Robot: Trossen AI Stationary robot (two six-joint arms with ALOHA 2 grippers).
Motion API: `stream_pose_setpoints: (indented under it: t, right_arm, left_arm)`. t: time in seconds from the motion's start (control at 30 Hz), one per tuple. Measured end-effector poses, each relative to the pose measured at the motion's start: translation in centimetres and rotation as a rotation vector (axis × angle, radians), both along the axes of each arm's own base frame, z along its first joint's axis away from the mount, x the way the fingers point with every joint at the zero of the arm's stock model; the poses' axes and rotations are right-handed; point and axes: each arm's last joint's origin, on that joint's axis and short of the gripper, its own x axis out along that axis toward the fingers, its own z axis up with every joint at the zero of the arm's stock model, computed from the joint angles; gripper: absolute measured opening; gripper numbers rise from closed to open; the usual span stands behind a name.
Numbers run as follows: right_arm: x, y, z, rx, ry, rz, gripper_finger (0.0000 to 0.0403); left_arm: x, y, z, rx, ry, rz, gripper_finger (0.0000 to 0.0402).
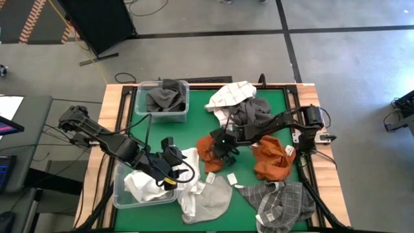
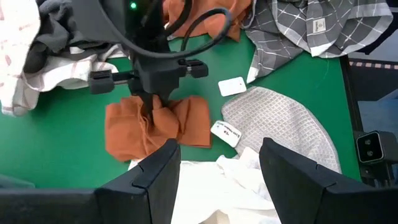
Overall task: Sort towels by color in basket
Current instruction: Put the brown towel into the top transparent bin
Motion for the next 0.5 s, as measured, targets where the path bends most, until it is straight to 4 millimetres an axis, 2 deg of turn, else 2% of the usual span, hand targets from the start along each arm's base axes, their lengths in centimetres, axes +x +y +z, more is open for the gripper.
stream_pose_setpoints:
  t: [0.1, 0.23, 0.4, 0.5]
  right_arm:
    - [-0.2, -0.5, 0.8, 0.001, -0.014, -0.018, 0.0050]
    - [-0.9, -0.5, 3.0, -0.018, -0.041, -0.019, 0.0050]
    - [-1.3, -0.5, 8.5, -0.042, -0.271, 0.005, 0.0050]
    - [-1.6, -0.9, 11.2, -0.052, -0.409, 0.006, 0.0050]
  left_arm:
    - [0.0, 0.0, 0.0, 0.009, 0.001, -0.007, 0.0208]
    - [0.0, 0.0, 0.0, 0.021, 0.003, -0.015, 0.0208]
    - [0.0, 0.0, 0.0, 0.036, -0.002, -0.008, 0.0208]
    - [0.0, 0.1, 0.0, 0.046, -0.007, 0.004, 0.0208]
